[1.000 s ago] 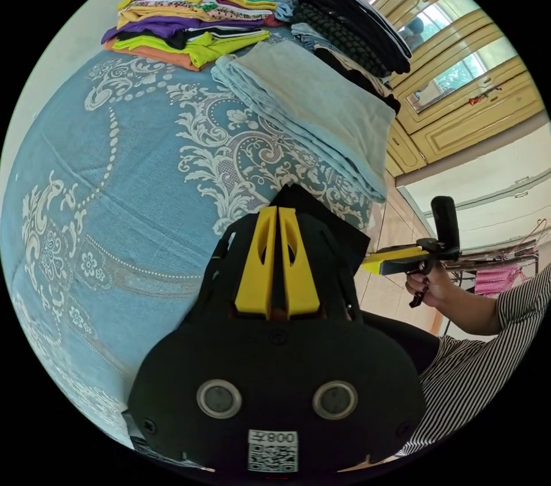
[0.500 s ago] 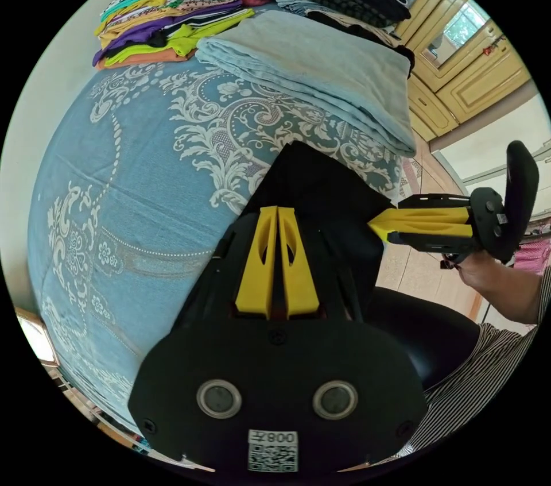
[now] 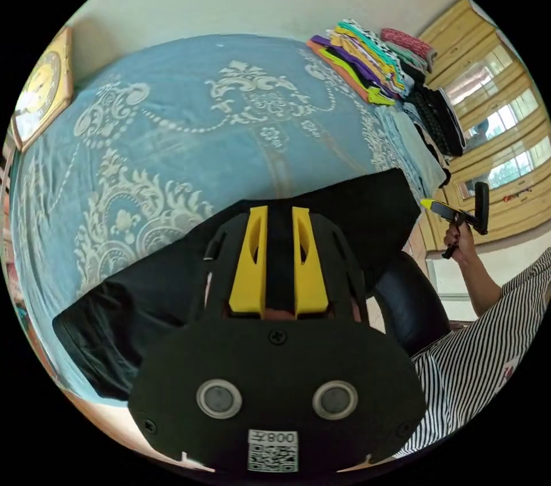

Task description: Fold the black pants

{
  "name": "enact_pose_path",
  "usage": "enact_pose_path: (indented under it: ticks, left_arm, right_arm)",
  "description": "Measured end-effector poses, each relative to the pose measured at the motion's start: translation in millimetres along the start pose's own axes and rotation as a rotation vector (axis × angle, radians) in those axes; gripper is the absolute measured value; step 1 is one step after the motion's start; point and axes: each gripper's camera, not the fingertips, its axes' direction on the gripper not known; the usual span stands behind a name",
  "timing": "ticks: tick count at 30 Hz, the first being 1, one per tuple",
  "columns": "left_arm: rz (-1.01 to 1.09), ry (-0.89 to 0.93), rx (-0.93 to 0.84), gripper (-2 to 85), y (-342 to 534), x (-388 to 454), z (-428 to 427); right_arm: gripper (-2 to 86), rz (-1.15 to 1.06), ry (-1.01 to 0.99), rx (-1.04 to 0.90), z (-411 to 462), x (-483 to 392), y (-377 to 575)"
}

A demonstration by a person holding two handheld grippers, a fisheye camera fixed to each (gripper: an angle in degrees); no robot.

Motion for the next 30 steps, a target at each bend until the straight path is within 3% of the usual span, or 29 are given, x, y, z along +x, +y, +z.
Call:
enact_pose_path:
  ticks: [7,14,17,25,30]
  left_arm:
    - [-0.047,-0.040,-0.091,4.6,43,-109,-4]
    - [-0.081,0.003,0.012,2.3,121,-159,-28]
    - [-0.105,0.029,0.037,2.2,147,-180,-39]
    - [-0.142,0.073,0.126,6.7,180,-235,-82]
    - [-0.056,-0.033,-0.004,8.5,163,-258,-74]
  right_arm:
    - [3.7,-0.303,-0.260,-0.203,135,-121,-135]
    - [5.4,-0.443,-0.342,-0.425,238,-202,-204]
    - [4.3,-0.482,-0.331,-0.509,263,-226,-202]
    - [2.9,-0.478,-0.323,-0.501,273,-256,-191]
    - [2.5,-0.490,-0.313,-0.491,273,-273,-201]
